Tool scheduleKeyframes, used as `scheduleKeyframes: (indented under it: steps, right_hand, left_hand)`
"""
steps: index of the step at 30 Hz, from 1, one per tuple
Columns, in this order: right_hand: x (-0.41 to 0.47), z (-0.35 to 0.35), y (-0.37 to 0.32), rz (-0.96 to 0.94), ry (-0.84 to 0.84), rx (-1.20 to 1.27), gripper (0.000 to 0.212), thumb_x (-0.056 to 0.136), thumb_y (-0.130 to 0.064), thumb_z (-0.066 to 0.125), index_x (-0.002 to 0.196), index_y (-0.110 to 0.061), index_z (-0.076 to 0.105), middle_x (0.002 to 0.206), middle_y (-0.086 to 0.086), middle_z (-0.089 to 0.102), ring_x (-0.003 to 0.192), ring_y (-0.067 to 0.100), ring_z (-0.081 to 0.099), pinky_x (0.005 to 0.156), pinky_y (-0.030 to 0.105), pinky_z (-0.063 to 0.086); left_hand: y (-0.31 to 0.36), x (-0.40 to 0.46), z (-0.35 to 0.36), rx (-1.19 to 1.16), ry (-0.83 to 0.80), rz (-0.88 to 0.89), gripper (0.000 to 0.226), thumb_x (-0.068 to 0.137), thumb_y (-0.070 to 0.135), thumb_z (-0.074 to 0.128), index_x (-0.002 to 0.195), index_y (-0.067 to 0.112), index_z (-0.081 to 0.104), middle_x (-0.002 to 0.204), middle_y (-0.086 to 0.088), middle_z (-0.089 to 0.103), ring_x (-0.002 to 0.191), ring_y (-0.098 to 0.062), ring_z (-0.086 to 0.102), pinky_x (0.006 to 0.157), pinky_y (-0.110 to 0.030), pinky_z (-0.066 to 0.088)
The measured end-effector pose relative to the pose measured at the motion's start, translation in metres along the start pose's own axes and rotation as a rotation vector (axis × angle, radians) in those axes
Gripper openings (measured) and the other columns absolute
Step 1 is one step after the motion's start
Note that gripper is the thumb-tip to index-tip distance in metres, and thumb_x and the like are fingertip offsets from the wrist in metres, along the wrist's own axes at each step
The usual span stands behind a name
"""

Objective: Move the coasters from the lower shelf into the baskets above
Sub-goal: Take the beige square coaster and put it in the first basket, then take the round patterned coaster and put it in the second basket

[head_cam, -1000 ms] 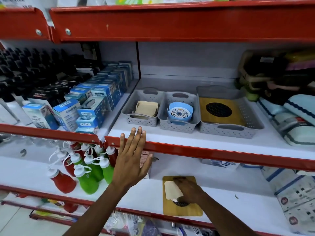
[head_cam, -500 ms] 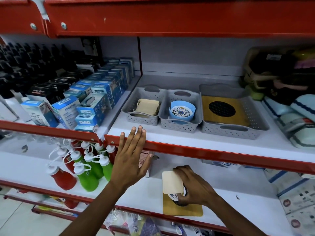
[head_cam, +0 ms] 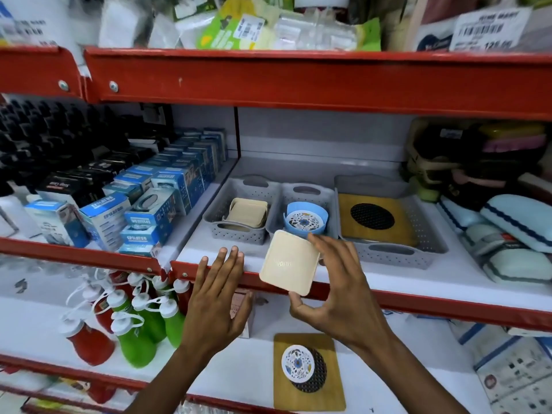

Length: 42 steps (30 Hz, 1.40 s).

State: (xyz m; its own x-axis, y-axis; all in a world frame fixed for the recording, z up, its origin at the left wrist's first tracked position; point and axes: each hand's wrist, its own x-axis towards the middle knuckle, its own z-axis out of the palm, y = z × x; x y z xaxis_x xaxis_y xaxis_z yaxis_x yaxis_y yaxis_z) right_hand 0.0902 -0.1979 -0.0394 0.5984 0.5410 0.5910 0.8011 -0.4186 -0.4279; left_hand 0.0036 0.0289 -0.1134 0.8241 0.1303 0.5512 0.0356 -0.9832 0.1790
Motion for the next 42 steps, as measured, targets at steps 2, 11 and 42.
scheduleKeyframes:
  steps: [2, 11, 42]
  right_hand:
    - [0.007, 0.000, 0.001, 0.017, -0.011, -0.004, 0.091, 0.070, -0.044, 0.076, 0.147, -0.011, 0.041, 0.142, 0.002, 0.048, 0.131, 0.015, 0.041, 0.106, 0.022, 0.040]
    - [0.091, -0.003, -0.002, 0.136, -0.117, -0.044, 0.086, 0.063, -0.048, 0.082, 0.138, -0.019, 0.050, 0.133, 0.003, 0.056, 0.122, 0.020, 0.047, 0.094, 0.022, 0.038]
    - [0.039, 0.010, 0.016, -0.306, -0.234, -0.425, 0.083, 0.095, -0.061, 0.049, 0.161, -0.026, 0.015, 0.170, 0.008, 0.004, 0.157, 0.026, -0.005, 0.124, 0.061, 0.007]
  left_hand:
    - [0.000, 0.000, -0.001, 0.001, 0.003, 0.006, 0.066, 0.096, 0.049, 0.032, 0.152, 0.015, 0.026, 0.161, -0.004, 0.030, 0.152, -0.019, 0.020, 0.123, -0.051, 0.018]
    - [0.002, 0.000, -0.001, -0.002, -0.006, -0.006, 0.067, 0.095, 0.049, 0.033, 0.152, 0.015, 0.027, 0.161, -0.002, 0.031, 0.152, -0.017, 0.019, 0.124, -0.048, 0.014]
    - [0.000, 0.002, 0.006, -0.023, 0.092, -0.012, 0.065, 0.091, 0.042, 0.046, 0.149, 0.014, 0.035, 0.156, -0.004, 0.039, 0.150, -0.018, 0.027, 0.123, -0.050, 0.020]
